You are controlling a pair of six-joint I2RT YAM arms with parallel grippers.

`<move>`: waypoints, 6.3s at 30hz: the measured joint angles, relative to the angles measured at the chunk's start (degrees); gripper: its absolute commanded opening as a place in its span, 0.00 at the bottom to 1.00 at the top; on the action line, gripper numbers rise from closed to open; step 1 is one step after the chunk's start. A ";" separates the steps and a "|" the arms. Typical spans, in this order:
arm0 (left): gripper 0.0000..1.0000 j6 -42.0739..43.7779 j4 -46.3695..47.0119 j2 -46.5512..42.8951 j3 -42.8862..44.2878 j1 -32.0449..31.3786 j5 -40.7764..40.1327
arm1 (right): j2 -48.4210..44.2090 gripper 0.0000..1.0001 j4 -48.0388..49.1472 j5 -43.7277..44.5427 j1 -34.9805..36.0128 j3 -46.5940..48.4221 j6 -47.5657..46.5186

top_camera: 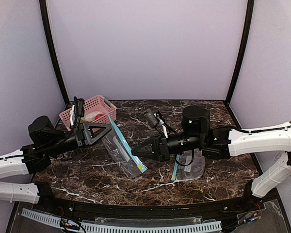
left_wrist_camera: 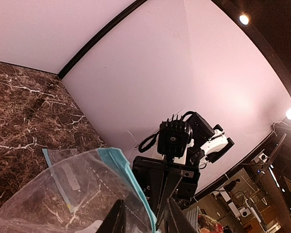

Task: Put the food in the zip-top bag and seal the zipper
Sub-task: Pass from the right arm to the left, then pass from the left arm to the right

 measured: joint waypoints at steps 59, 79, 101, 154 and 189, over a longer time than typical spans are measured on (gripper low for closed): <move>0.46 -0.66 0.46 0.50 -1.40 0.00 -0.22 | 0.02 0.00 1.60 -2.69 -0.24 -0.02 0.90; 0.35 -1.33 2.43 3.02 -1.62 0.00 0.04 | 0.02 0.00 2.49 -3.04 -0.37 -0.04 1.31; 0.43 -1.90 6.58 2.75 -1.79 0.00 2.19 | 0.02 0.00 2.97 -3.04 -0.37 -0.74 1.51; 0.01 -1.60 -24.92 10.34 6.47 0.00 -12.31 | 19.15 0.44 -40.83 44.26 11.65 30.23 -11.61; 0.01 -2.82 -25.64 9.11 5.64 0.00 -13.29 | 26.43 0.40 -45.20 45.68 12.41 36.22 -7.52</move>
